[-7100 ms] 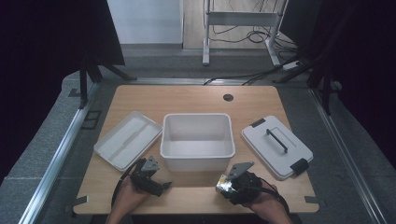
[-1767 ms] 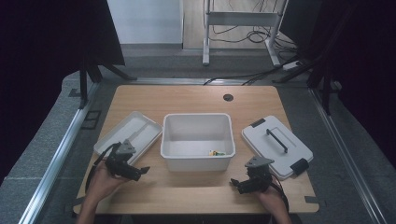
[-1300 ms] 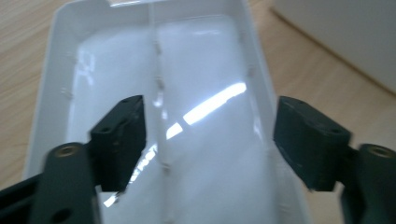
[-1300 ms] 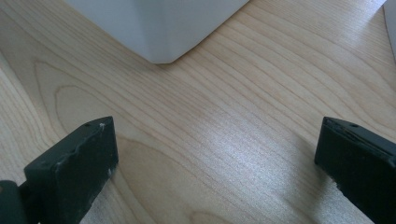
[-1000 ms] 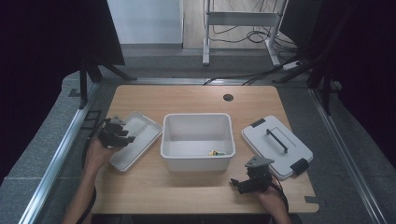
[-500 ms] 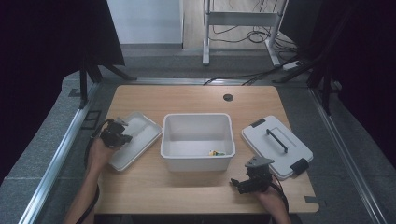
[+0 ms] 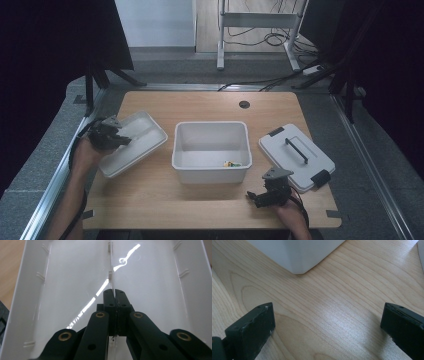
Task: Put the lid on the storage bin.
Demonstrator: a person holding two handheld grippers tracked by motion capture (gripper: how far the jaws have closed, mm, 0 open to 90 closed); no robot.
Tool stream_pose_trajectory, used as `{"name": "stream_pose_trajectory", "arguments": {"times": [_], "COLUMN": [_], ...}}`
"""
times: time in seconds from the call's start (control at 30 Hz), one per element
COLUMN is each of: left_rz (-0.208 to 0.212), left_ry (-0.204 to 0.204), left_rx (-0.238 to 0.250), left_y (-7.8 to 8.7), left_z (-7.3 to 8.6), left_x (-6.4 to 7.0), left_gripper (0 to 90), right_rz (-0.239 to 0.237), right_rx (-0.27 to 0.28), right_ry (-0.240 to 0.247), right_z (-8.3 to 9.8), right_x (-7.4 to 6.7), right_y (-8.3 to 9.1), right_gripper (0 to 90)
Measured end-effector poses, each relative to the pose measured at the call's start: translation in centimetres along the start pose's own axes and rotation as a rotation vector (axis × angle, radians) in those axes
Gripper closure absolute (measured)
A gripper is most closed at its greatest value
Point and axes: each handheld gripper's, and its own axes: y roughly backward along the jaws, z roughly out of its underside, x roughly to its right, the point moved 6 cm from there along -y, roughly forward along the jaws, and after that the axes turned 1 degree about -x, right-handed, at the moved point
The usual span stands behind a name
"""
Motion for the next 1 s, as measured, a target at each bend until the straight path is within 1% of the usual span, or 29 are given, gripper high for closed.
{"name": "stream_pose_trajectory", "arguments": {"times": [0.03, 0.13, 0.27, 0.43, 0.53, 0.63, 0.73, 0.9, 1.0], "left_rz": [0.010, 0.033, 0.063, 0.086, 0.103, 0.125, 0.152, 0.198, 0.212], "left_ry": [-0.020, -0.060, -0.120, -0.181, -0.219, -0.253, -0.289, -0.351, -0.389], "left_rx": [0.004, 0.012, 0.026, 0.048, 0.063, 0.075, 0.092, 0.113, 0.113], "left_y": [0.7, 2.1, 3.8, 5.6, 6.4, 6.7, 6.7, 5.9, 5.2], "left_z": [-0.3, -0.8, -1.9, -3.8, -5.2, -6.7, -8.4, -11.3, -12.9], "left_x": [0.0, 0.2, 0.7, 1.6, 2.3, 3.3, 4.5, 6.7, 7.9], "left_gripper": [89.1, 89.1, 89.1, 89.1, 89.1, 89.0, 89.1, 89.1, 89.1], "right_rz": [0.000, 0.000, 0.000, 0.001, 0.001, 0.000, 0.000, 0.000, 0.000], "right_rx": [0.000, 0.000, 0.000, 0.000, 0.001, 0.000, 0.000, 0.000, 0.000], "right_ry": [0.000, 0.000, 0.001, -0.002, -0.001, -0.001, -0.001, -0.001, -0.001], "right_z": [0.0, 0.0, 0.0, 0.0, 0.0, 0.0, 0.0, 0.0, 0.0], "right_x": [0.0, 0.0, 0.0, 0.0, 0.0, 0.0, 0.0, 0.0, 0.0], "right_y": [0.0, 0.0, 0.0, 0.0, 0.0, 0.0, 0.0, 0.0, 0.0], "right_gripper": [0.0, 0.0, 0.0, 0.0, 0.0, 0.0, 0.0, 0.0, 0.0]}}
